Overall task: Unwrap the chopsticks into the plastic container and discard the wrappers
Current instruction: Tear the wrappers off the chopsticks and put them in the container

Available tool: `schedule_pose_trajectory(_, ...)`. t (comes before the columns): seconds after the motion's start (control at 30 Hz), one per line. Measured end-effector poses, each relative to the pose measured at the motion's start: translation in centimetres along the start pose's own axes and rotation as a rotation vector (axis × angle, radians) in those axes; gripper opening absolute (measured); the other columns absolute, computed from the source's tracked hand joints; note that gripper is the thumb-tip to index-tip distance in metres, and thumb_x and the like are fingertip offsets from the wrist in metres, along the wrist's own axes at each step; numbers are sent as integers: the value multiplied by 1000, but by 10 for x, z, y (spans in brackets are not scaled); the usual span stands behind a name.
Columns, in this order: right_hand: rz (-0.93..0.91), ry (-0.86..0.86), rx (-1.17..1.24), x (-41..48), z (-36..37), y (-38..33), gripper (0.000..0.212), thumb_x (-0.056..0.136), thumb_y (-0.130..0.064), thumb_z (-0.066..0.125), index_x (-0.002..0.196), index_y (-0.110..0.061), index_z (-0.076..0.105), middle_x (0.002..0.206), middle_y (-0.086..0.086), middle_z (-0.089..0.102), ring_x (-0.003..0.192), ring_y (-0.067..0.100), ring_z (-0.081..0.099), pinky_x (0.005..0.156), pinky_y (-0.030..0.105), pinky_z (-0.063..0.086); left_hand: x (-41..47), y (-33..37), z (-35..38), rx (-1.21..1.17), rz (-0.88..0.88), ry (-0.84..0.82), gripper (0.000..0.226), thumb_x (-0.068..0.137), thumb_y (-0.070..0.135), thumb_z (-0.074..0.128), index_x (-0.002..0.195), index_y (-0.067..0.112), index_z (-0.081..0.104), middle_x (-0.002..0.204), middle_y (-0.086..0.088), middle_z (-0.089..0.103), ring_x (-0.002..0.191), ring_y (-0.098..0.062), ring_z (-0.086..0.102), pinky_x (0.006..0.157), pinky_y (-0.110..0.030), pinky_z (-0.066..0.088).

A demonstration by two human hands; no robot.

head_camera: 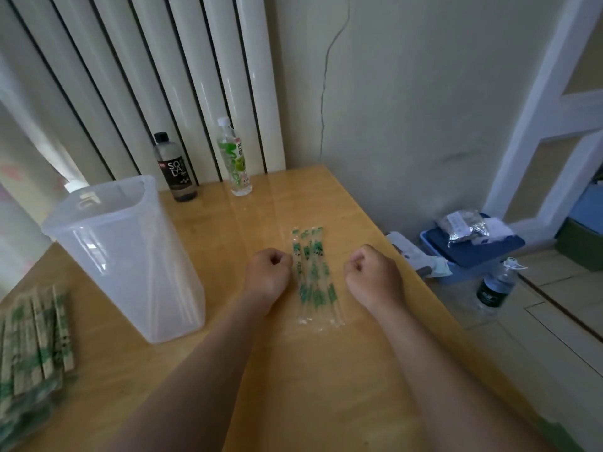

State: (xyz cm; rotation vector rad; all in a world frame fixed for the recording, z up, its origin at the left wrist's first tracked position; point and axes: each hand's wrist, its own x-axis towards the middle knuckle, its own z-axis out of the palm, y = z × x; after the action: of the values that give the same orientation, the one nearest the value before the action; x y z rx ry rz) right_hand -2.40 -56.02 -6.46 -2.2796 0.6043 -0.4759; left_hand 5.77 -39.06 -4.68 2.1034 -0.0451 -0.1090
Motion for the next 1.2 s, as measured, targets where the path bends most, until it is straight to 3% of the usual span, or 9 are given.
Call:
schedule_pose_trajectory(0.23,-11,3,2,1,0,0,11,94,-25,58,83,-24,57,72,-2,61,66,21,58,53,32,40,-15,0,-10,-86,36,-29,18,95,23,57,90,12,70,85,-7,68,68,-14,57,63,-27,47)
schedule_pose_trajectory(0.37,64,-34,96,5,-5,-1,10,95,-24,59,87,-23,64,85,-6,64,79,19,61,70,35,51,-43,-5,-38,-131,88,-141,16,97,16,57,96,4,68,79,-6,62,68,-16,56,63,-30,49)
schedule_pose_trajectory(0.5,72,-47,247,3,-15,-12,20,93,-17,58,81,-4,65,73,7,61,72,27,56,61,32,38,-68,-25,-80,-51,171,-216,19,98,20,58,92,4,66,74,-5,61,67,-17,57,64,-35,53)
schedule_pose_trajectory(0.57,13,-71,284,-12,-12,-35,23,92,-13,57,77,4,60,64,11,51,61,24,45,58,33,30,-74,-37,-103,5,197,-182,18,95,21,60,83,11,67,70,-2,63,64,-15,58,66,-36,54)
schedule_pose_trajectory(0.67,-92,-224,378,-46,5,-86,28,87,-9,61,59,-9,62,53,5,49,49,20,43,52,28,32,-82,-47,-132,11,207,-109,17,91,15,60,77,10,68,66,0,67,59,-13,60,66,-39,57)
schedule_pose_trajectory(0.77,-174,-395,448,-86,30,-134,25,87,-9,60,63,-7,67,51,3,52,41,15,43,42,22,30,-92,-54,-160,2,219,-52,16,89,9,59,77,5,69,66,-3,67,55,-10,60,60,-31,54)
schedule_pose_trajectory(0.9,-273,-548,452,-134,75,-183,25,82,-16,57,64,1,63,51,6,52,38,15,43,41,22,31,-106,-73,-207,51,200,-5,15,92,8,58,82,1,68,68,-6,64,49,-5,54,52,-19,45)
schedule_pose_trajectory(1.03,-340,-661,314,-166,124,-211,29,89,-12,54,61,-10,57,50,1,54,39,17,49,45,22,37,-116,-108,-259,87,134,144,16,93,12,58,79,13,67,68,-8,69,53,-14,57,53,-28,47)
schedule_pose_trajectory(1.2,-308,-677,229,-189,166,-225,28,96,-19,53,77,1,59,62,8,57,43,17,51,46,23,38,-127,-144,-307,158,33,316,16,88,13,57,77,18,66,67,0,64,65,-20,61,62,-37,55)
